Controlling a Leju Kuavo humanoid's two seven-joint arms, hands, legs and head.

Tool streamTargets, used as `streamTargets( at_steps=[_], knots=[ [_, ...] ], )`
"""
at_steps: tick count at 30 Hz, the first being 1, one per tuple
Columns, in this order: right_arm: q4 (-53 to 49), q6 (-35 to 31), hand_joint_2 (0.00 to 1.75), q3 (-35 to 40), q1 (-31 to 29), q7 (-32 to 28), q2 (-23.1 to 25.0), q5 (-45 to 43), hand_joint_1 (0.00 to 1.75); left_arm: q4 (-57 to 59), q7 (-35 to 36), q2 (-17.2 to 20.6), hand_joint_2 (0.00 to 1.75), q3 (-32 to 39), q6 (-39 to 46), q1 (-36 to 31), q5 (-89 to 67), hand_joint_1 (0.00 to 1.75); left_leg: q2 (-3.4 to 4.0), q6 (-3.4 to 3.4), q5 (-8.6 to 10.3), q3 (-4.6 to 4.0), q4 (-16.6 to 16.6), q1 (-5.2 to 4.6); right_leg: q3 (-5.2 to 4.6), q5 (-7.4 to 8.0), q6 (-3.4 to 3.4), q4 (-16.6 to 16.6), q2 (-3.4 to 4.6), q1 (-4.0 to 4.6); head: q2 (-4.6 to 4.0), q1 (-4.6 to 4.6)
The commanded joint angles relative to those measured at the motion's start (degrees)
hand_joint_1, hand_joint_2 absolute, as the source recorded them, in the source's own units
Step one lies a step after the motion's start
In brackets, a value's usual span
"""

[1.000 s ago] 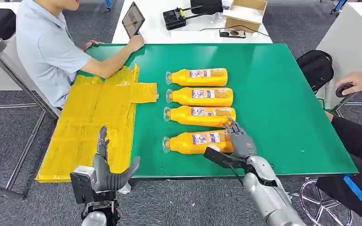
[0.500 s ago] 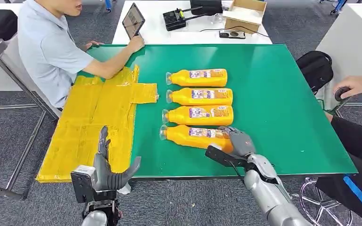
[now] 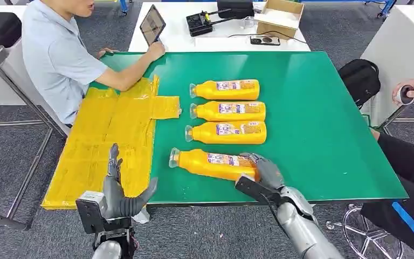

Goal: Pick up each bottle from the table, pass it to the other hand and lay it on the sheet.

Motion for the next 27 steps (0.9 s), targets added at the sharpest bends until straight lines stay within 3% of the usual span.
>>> streamTargets(
  at_steps=[1, 9, 13, 17, 27],
  knots=[
    [-13.2, -3.9, 1.75, -5.3, 5.9, -3.7, 4.7, -6.8, 1.75, 0.7, -1.0, -1.1, 1.75, 3.3, 2.0, -0.4, 6.8, 0.0, -0.03, 0.08, -0.04, -0.03, 0.0, 0.0, 0.01, -0.05, -0.17, 0.0, -0.1, 0.04, 0.0, 0.02],
    [-19.0, -8.8, 1.75, -7.8, 8.1, -6.6, 5.9, -10.4, 1.75, 3.9, 4.1, 0.5, 1.75, 2.3, -3.5, 2.5, 18.0, 0.0, -0.01, 0.07, -0.05, -0.12, -0.1, -0.06, -0.1, -0.07, -0.14, 0.0, -0.04, -0.03, 0.0, 0.0],
    [-21.7, -9.6, 1.75, -7.5, 8.5, -9.3, 6.7, -13.0, 1.75, 3.9, 3.9, 3.4, 1.75, -2.2, -17.2, 3.5, 25.0, 0.0, 0.06, 0.06, -0.04, -0.28, -0.1, -0.06, -0.3, -0.05, -0.14, 0.0, 0.01, -0.03, 0.0, -0.02],
    [-21.5, -4.3, 1.75, -3.3, 8.3, -10.1, 6.1, -13.3, 1.75, 3.0, 2.8, 5.7, 1.75, -8.3, -27.0, 3.4, 24.6, 0.0, 0.05, 0.07, -0.07, -0.26, -0.1, -0.04, -0.28, -0.08, -0.19, 0.0, -0.02, 0.0, 0.0, 0.0],
    [-19.3, -2.4, 1.75, 6.4, 7.6, -11.3, 7.7, -7.1, 1.75, 4.2, 1.7, 4.7, 1.75, -10.2, -28.4, -0.1, 19.7, 0.0, 0.01, 0.05, -0.01, -0.41, -0.1, -0.02, -0.39, -0.03, -0.11, 0.0, -0.03, 0.0, 0.0, 0.02]
  ],
)
